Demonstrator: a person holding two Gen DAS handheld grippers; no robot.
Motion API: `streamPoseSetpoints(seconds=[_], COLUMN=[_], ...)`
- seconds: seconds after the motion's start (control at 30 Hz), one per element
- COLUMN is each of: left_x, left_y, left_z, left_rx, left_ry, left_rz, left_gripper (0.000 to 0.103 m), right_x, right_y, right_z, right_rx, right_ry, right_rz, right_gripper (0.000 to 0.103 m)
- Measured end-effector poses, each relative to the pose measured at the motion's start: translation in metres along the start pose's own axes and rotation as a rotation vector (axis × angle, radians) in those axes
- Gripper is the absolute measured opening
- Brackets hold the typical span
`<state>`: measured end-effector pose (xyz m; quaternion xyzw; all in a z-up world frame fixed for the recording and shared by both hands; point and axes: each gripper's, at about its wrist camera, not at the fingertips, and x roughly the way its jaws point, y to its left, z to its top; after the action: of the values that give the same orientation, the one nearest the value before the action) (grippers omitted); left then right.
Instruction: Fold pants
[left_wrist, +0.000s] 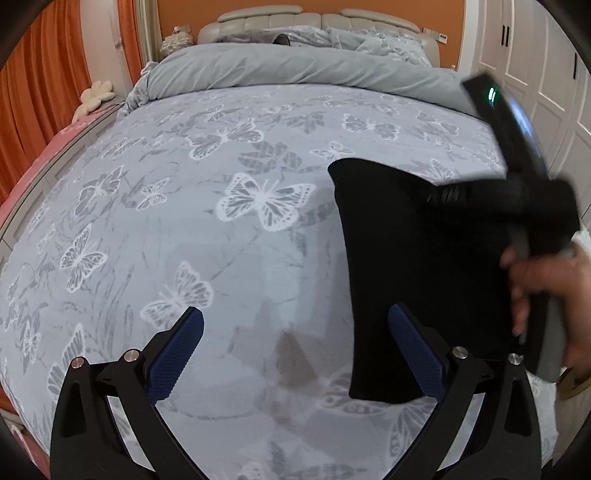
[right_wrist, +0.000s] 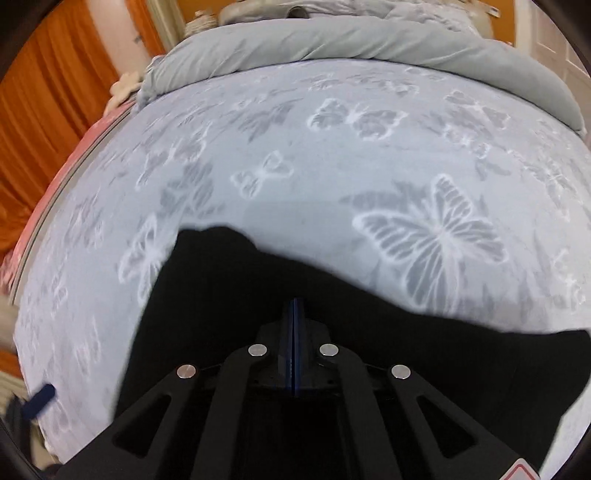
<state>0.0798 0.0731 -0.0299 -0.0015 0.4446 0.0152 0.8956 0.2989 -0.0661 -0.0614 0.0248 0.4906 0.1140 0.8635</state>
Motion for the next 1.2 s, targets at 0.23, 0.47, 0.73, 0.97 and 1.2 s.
streamPoseSetpoints(seconds=[0.23, 0.47, 0.73, 0.97, 1.2], left_x=[0.005, -0.001, -0.007, 0.001, 0.032], left_y=[0.001, -0.001, 0.007, -0.012, -0.032], left_z=[0.003, 0.002, 0.005, -0.005, -0.016], left_rx=[-0.012, 0.001, -0.054, -0.044, -0.080], left_ry=[0.015, 0.000, -0.018, 0.041, 0.167], left_rz=[0.002, -0.022, -0.055, -0.142, -0.317], left_gripper=[0.098, 0.098, 0.098, 0.098, 0.097], right_x=[-0.011, -0.086, -0.124, -0.149, -0.123], right_y=[0.037, -0.019, -0.119, -0.128, -0.121], right_z=[-0.036, -0.059, -0.124, -0.150, -0.155], right_rx=[-0.109, 0.013, 0.145, 0.173, 0.180], right_ry=[0.016, -0.070, -0.049, -0.092, -0.007], right_rz=[0.027, 0.023, -0.124, -0.119, -0.030], right_gripper=[0.002, 0.006, 0.012, 0.049, 0.071])
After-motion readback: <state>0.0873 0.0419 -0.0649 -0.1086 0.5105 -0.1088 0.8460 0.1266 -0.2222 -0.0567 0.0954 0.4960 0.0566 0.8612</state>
